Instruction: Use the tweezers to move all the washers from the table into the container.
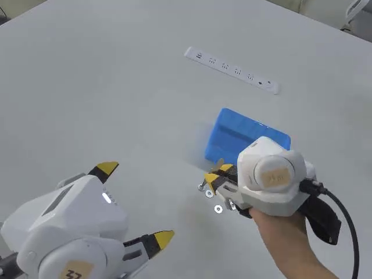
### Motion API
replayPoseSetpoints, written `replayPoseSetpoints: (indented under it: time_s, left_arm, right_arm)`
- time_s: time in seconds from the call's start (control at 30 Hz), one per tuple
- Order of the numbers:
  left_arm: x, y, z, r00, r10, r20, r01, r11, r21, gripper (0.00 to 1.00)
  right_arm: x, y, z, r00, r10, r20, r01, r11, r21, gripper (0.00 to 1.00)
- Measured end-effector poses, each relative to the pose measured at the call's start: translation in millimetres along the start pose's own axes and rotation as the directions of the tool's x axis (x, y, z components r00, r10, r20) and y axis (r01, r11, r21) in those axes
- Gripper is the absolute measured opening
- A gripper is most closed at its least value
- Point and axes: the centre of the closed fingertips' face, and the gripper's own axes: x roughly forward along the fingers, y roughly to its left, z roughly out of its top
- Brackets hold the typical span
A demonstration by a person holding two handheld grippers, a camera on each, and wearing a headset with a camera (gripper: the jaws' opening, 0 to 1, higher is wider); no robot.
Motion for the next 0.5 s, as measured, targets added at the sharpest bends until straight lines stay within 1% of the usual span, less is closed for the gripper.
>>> replayPoseSetpoints:
  time_s: [0.07, 0.2, 0.27, 0.3, 0.37, 0.43, 0.5]
  left_arm:
    - [0.3, -0.6, -0.6, 1.0, -0.002, -0.003, 0.002, 1.0, 0.002, 0.79]
    - [0.5, -1.6, -0.8, 1.0, -0.007, -0.004, 0.007, 1.0, 0.002, 0.79]
    - [0.5, -3.1, 0.8, 0.9999, -0.016, 0.005, 0.016, 1.0, -0.013, 0.82]
    - [0.5, -3.1, 1.5, 0.9998, -0.019, 0.009, 0.019, 1.0, -0.021, 0.83]
    - [0.6, -2.4, 0.1, 0.9999, -0.016, 0.002, 0.016, 1.0, -0.021, 0.83]
    - [0.5, -1.8, 0.7, 0.9999, -0.012, 0.006, 0.012, 1.0, -0.02, 0.84]
    - [0.7, -1.9, 0.5, 0.9999, -0.013, 0.005, 0.013, 1.0, -0.022, 0.84]
  right_arm:
    - [0.3, -3.5, 0.4, 1.0, -0.001, -0.001, 0.001, 1.0, 0.021, 0.02]
    - [0.4, -6.4, 0.5, 0.9999, 0.014, 0.002, -0.014, 0.997, 0.075, 0.02]
    - [-0.2, -7.6, 1.1, 0.9998, 0.017, 0.012, -0.018, 0.996, 0.092, 0.01]
    - [-0.5, -7.9, 0.6, 0.9997, 0.021, 0.01, -0.022, 0.994, 0.103, 0.01]
    - [-2.4, -10.0, 0.6, 0.9997, 0.018, 0.015, -0.02, 0.993, 0.116, 0.01]
    - [-6.1, -10.3, 3.8, 0.9993, 0.024, 0.028, -0.027, 0.99, 0.14, 0.01]
    - [-9.8, -12.4, 7.4, 0.999, 0.024, 0.039, -0.029, 0.989, 0.142, 0.01]
